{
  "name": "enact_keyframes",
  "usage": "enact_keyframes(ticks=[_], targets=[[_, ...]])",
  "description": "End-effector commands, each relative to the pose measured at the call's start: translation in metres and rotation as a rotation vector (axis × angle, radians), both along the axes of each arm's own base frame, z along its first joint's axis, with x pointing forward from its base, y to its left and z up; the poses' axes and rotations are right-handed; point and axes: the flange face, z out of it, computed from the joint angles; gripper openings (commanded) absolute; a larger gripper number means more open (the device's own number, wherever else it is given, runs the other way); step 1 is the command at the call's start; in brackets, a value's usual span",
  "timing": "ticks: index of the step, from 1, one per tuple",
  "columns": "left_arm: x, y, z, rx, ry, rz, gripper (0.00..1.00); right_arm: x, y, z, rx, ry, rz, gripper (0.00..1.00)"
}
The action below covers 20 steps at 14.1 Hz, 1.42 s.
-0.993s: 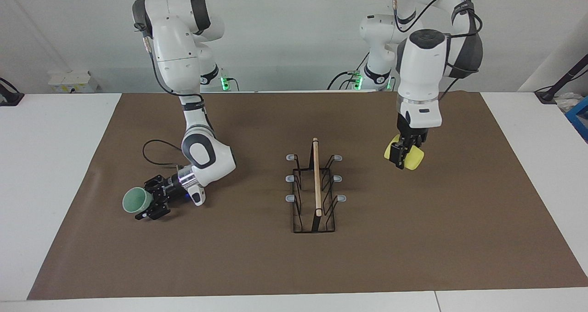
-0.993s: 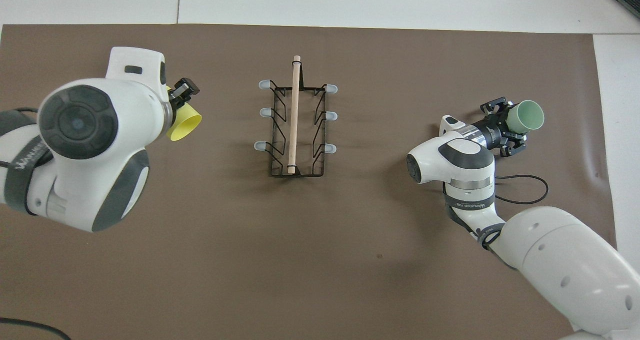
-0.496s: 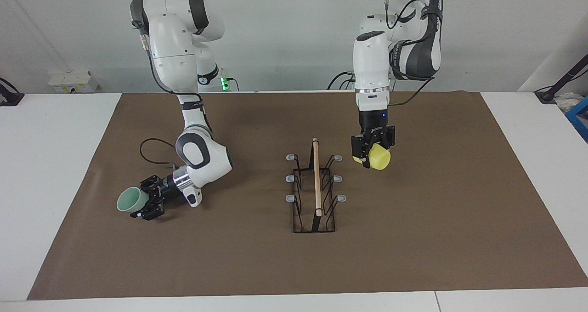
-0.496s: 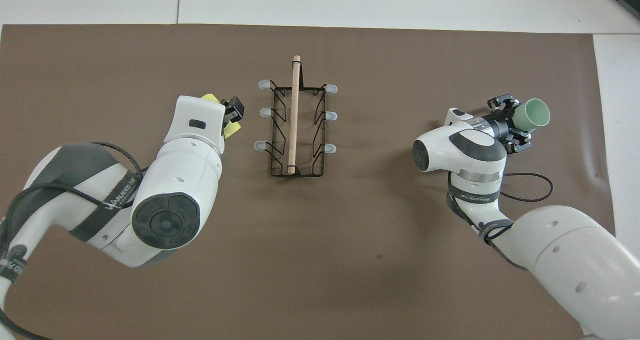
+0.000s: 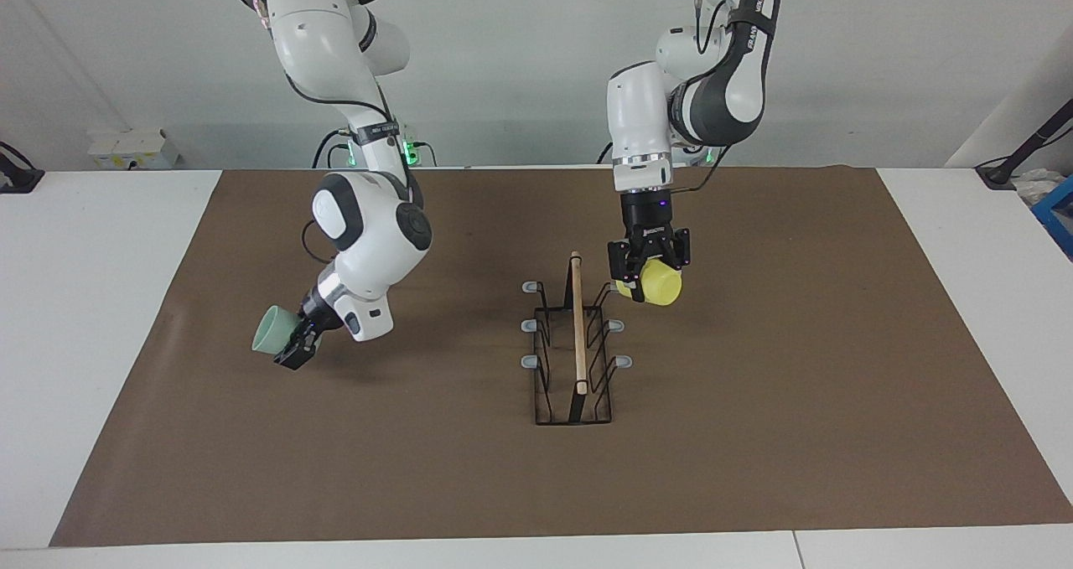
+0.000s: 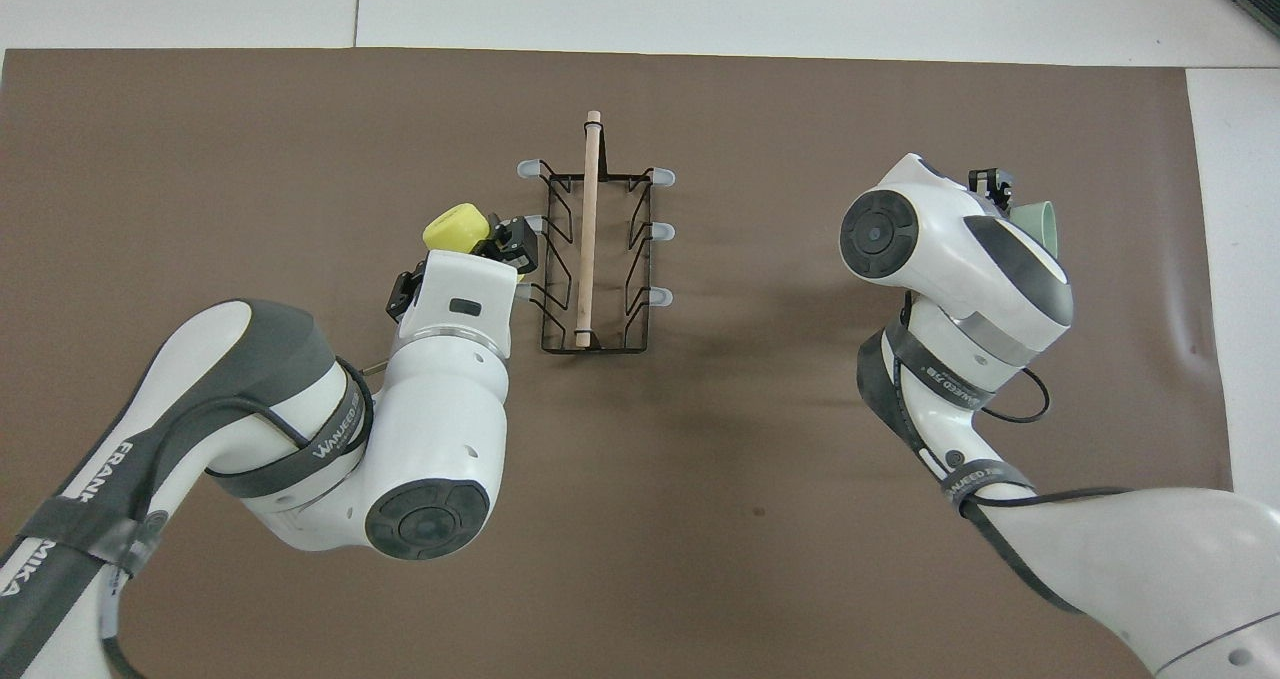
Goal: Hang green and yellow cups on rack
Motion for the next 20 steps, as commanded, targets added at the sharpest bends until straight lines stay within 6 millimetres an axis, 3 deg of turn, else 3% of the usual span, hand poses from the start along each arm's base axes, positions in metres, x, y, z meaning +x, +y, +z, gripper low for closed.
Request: enact_keyframes(ticks=[1,4,5,6,7,9,13,16,20], targets=[[-0.013,-0.01,-0.014,-0.002,0.012,-0.032,0.0,-0.008,-0.008,0.039,0.149,-0.006,-0.056,0.0],[-0.029,-0.02,-0.03,0.0,0.04,-0.073,0.0,-0.014,-0.004,0.088,0.338,-0.054,-0.144,0.0],[-0.031,-0.021,-0.03,-0.008,0.041,-0.076,0.24,-0.016,-0.007,0.106,0.427,-0.075,-0.193,0.0],[-0.031,-0.023,-0.03,-0.01,0.04,-0.085,0.87,-0.02,-0.013,0.124,0.519,-0.091,-0.238,0.0],[-0.03,-0.023,-0.028,-0.008,0.038,-0.088,1.0,-0.026,-0.013,0.139,0.58,-0.105,-0.264,0.0],[-0.024,-0.023,-0.02,-0.008,0.024,-0.086,1.0,-0.031,-0.019,0.157,0.703,-0.126,-0.332,0.0],[-0.005,-0.013,0.006,-0.029,-0.021,-0.059,1.0,-0.03,-0.011,0.159,0.981,-0.126,-0.431,0.0],[0.029,-0.001,0.023,-0.065,-0.051,-0.014,1.0,-0.035,-0.002,0.158,1.195,-0.064,-0.418,0.0],[0.073,0.013,0.052,-0.121,-0.099,0.043,1.0,-0.042,-0.012,0.152,1.378,-0.083,-0.417,0.0]])
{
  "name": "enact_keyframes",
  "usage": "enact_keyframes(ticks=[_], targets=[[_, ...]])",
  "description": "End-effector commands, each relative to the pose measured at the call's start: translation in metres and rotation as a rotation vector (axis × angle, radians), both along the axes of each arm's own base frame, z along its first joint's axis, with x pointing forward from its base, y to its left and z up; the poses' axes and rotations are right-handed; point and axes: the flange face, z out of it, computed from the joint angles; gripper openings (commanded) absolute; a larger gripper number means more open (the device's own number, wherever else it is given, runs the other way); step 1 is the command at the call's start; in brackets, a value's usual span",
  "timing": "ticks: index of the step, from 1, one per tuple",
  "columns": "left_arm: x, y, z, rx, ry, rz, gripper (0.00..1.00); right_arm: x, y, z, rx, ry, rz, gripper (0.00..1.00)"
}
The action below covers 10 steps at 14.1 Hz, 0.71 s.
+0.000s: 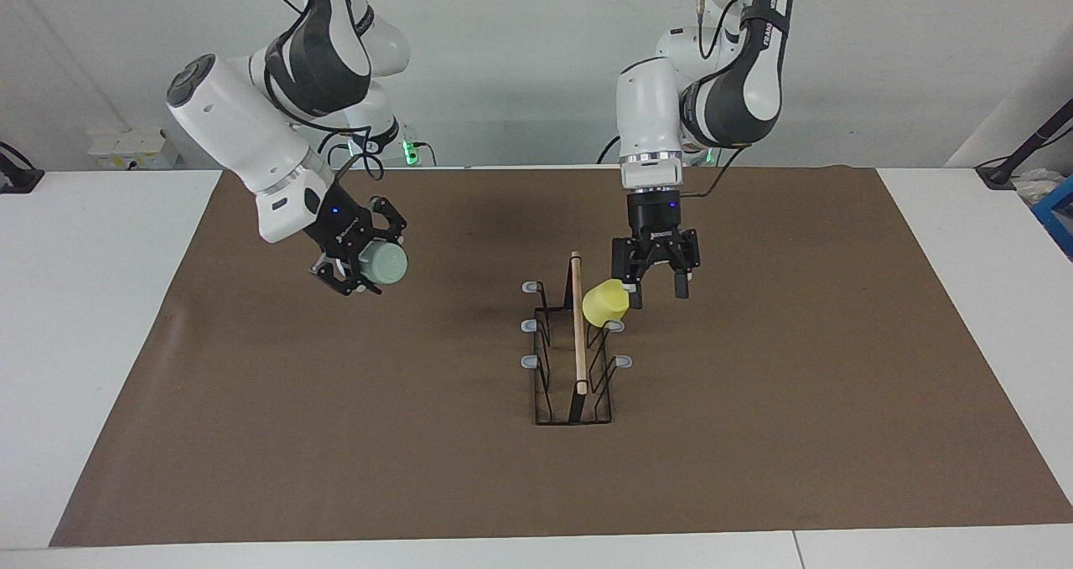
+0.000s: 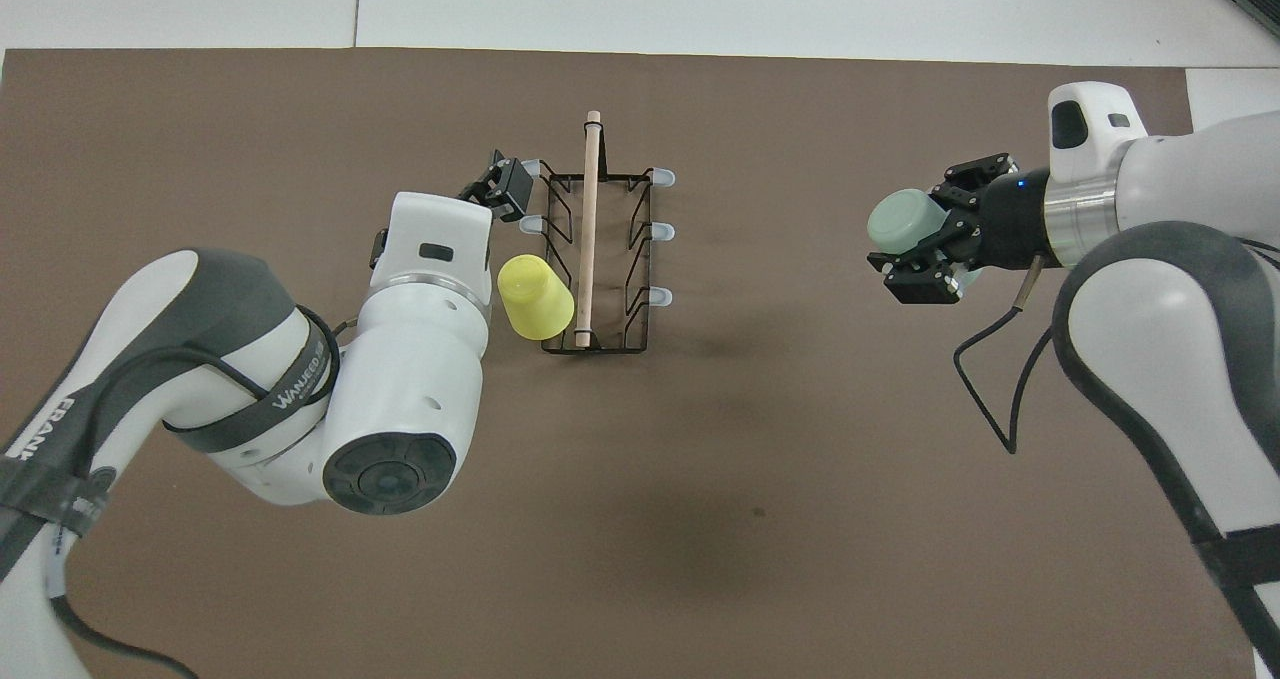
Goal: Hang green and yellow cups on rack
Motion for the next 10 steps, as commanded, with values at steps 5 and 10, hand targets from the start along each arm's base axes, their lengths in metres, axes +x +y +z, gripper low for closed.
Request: enact_keyframes(ticks=[5,10], targets=[[0.052,0.024,0.034,0.037,0.076,-0.052,1.0,-0.024,0.003,-0.006,0.202,-0.131,0.037,0.0],[0.066,0.093,0.065,0.173,0.302,-0.235,1.0,-0.062,0.03,-0.029,0.4,-0.235,-0.04,0.08]])
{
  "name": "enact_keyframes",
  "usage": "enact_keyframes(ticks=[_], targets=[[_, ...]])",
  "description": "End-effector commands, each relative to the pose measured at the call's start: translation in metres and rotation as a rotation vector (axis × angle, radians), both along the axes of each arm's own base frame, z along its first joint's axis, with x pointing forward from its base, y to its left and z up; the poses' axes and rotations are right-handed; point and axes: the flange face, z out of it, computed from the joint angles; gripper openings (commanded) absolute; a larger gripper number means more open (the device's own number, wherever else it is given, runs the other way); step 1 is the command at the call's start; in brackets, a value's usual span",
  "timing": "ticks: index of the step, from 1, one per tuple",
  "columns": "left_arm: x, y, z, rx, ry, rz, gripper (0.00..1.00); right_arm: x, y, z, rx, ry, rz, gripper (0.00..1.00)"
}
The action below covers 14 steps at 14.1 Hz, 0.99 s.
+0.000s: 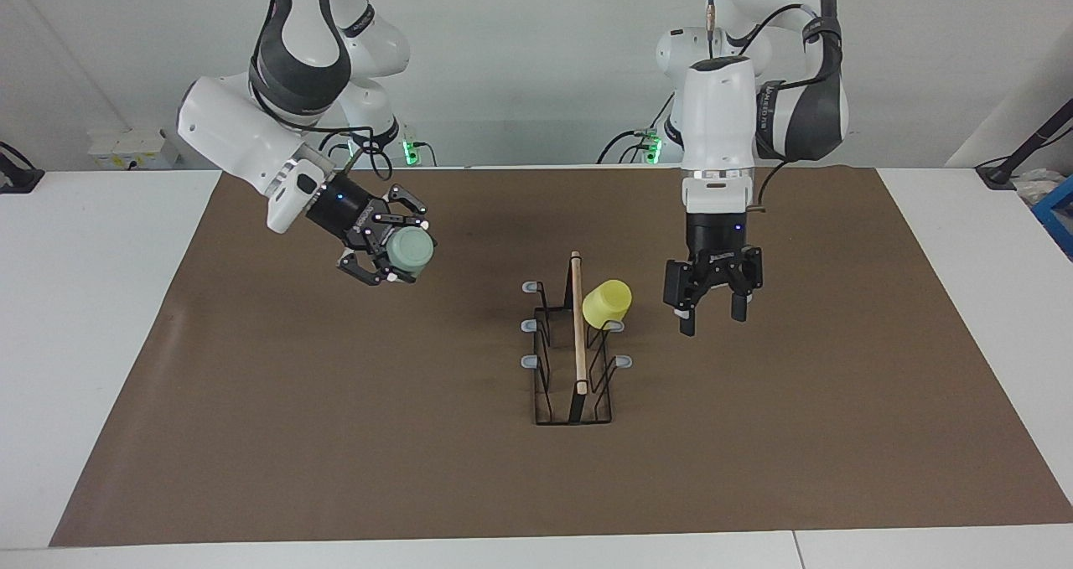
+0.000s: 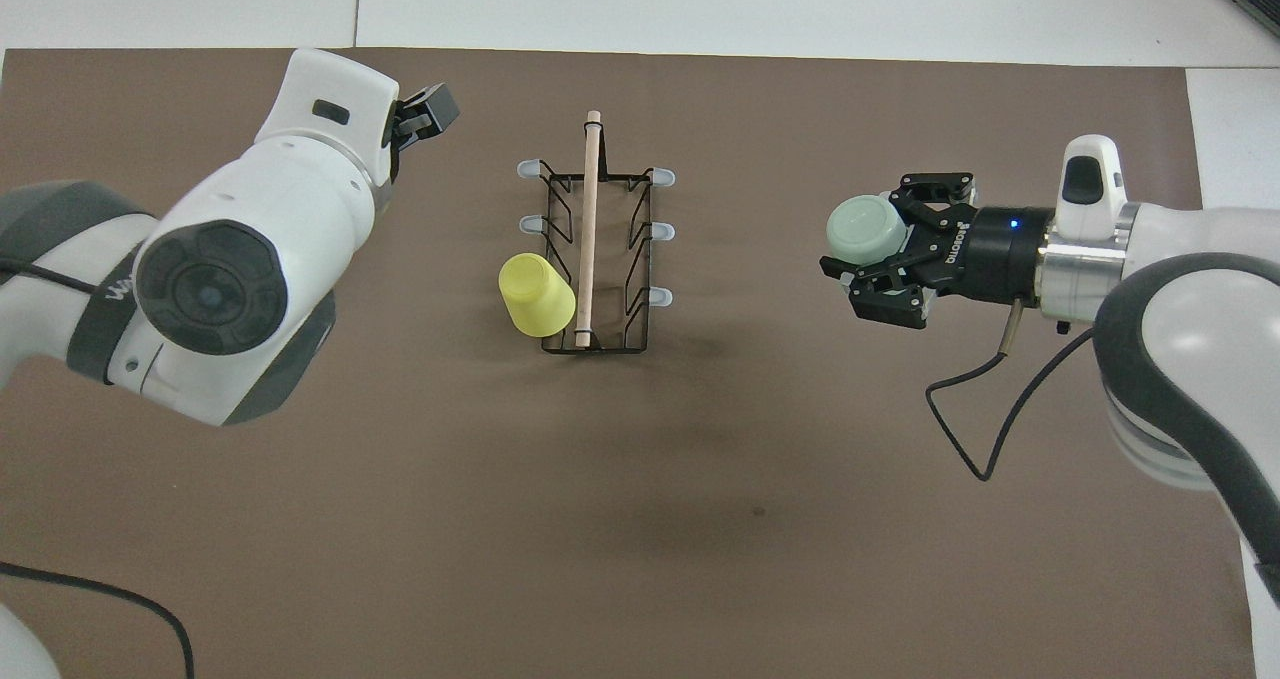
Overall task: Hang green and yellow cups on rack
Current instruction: 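Retract the left gripper while the right gripper carries the green cup to the rack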
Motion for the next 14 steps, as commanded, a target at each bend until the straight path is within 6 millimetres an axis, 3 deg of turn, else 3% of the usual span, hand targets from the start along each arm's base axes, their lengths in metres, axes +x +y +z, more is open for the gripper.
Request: enact_keyframes(ticks=[1,3,6,8,11,14], targets=[[-0.005,0.046,0.033,0.073,0.121,-0.134,1.0,-0.03,0.021,-0.008,0.092,-0.046,-0.067,0.09],[-0.016,0.088,0.051,0.107,0.211,-0.247,1.0,-0.036,0.043,-0.012,0.145,-0.08,-0.122,0.09],[-0.034,0.142,0.069,0.183,0.322,-0.35,1.0,-0.055,0.099,-0.037,0.212,-0.076,-0.227,0.09],[-0.041,0.167,0.071,0.206,0.393,-0.388,1.0,-0.051,0.108,-0.063,0.23,-0.123,-0.23,0.09],[-0.046,0.172,0.103,0.184,0.471,-0.441,1.0,-0.053,0.117,-0.076,0.252,-0.128,-0.243,0.09],[-0.046,0.184,0.116,0.151,0.561,-0.447,1.0,-0.046,0.134,-0.09,0.26,-0.133,-0.247,0.09]])
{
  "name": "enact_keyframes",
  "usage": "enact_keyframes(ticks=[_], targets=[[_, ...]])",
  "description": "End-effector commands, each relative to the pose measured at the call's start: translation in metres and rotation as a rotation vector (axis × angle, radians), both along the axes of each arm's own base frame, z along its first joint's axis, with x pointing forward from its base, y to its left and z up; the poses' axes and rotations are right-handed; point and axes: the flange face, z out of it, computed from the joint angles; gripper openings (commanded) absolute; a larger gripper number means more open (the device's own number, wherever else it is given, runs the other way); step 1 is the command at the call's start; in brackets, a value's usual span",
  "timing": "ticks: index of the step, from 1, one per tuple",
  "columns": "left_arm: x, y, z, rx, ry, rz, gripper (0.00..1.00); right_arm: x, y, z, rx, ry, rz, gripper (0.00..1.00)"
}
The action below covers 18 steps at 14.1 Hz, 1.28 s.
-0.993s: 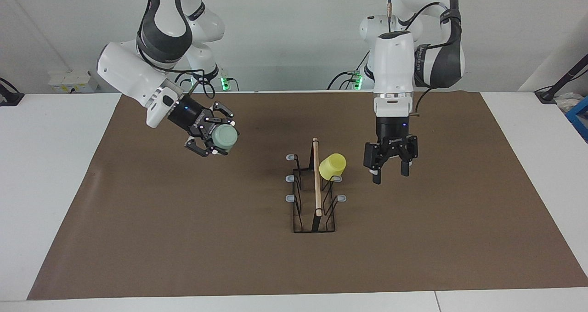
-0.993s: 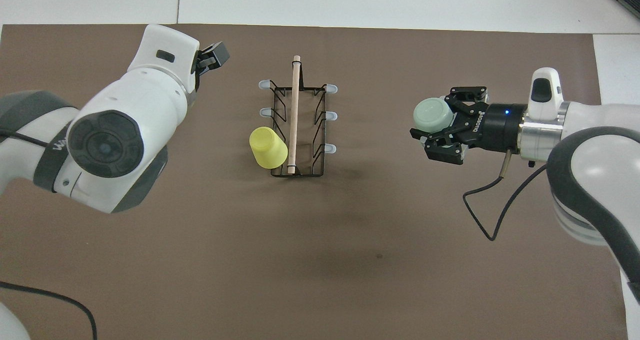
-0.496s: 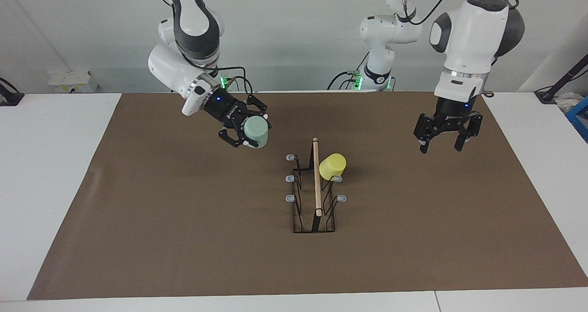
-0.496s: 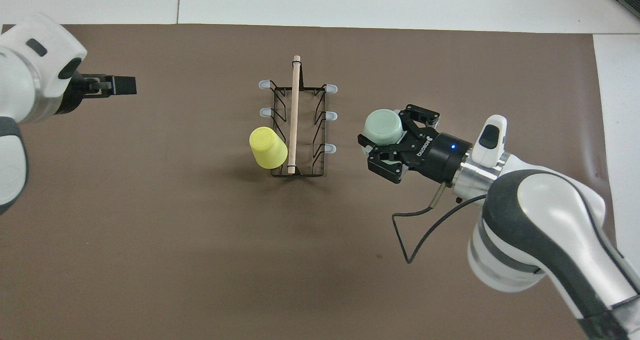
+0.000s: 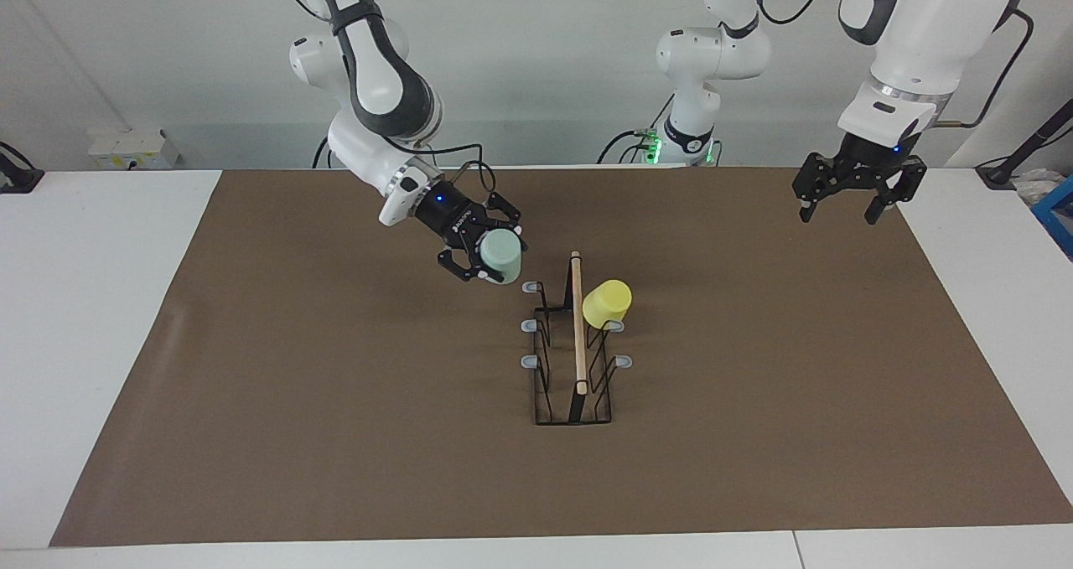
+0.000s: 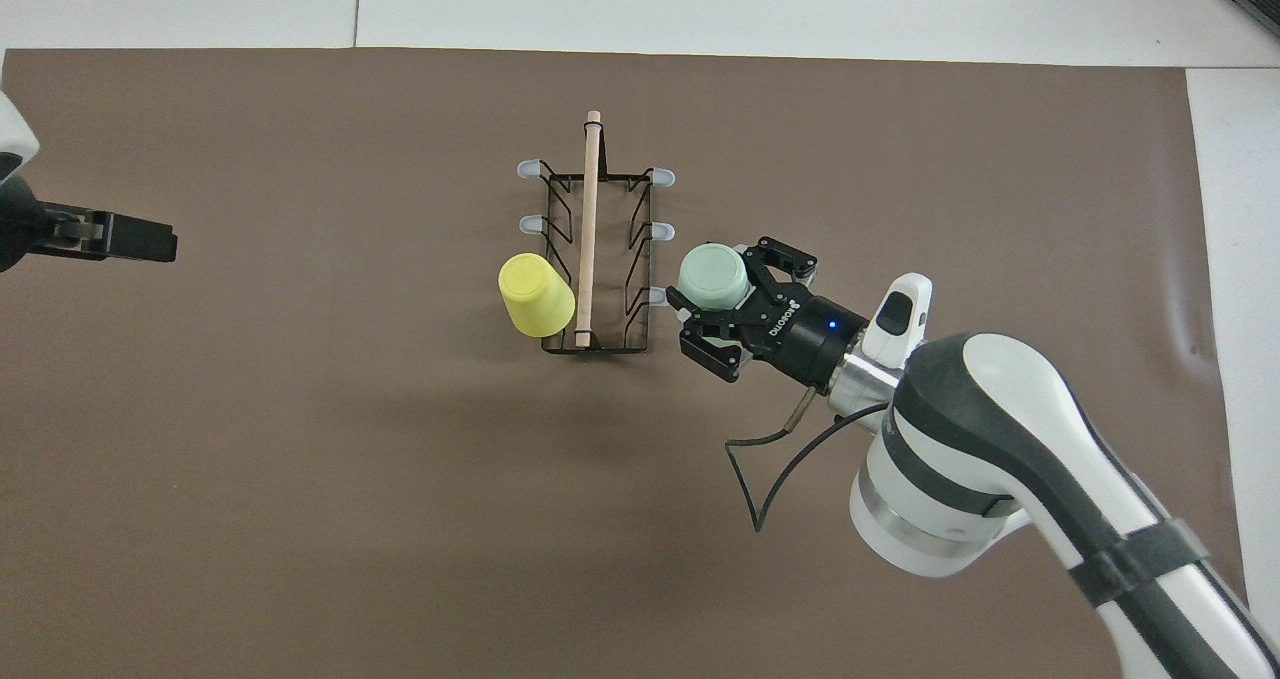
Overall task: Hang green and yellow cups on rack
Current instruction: 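Retract the left gripper while the right gripper carries the green cup to the rack, then hang the green cup on a rack peg and open the right gripper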
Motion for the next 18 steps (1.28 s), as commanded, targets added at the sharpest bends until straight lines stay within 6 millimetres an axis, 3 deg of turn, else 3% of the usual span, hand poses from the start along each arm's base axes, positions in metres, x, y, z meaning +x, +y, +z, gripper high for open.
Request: enact_keyframes(ticks=[1,2,6,8,18], targets=[[0.006,0.007,0.006,-0.012,0.066,-0.036,1.0,0.007,0.023,-0.012,0.031,-0.032,-0.017,0.09],[0.004,0.008,0.006,-0.007,0.076,-0.07,1.0,0.002,0.033,-0.015,0.057,-0.022,-0.032,0.09],[-0.007,0.013,-0.002,-0.002,0.121,-0.079,1.0,0.011,0.04,-0.02,0.048,-0.023,-0.045,0.09],[-0.009,0.03,-0.007,-0.004,0.124,-0.055,1.0,0.012,0.049,-0.028,0.03,-0.03,-0.026,0.09],[-0.01,0.025,-0.009,-0.004,0.133,-0.062,1.0,0.009,0.047,-0.057,0.022,-0.078,-0.053,0.09]])
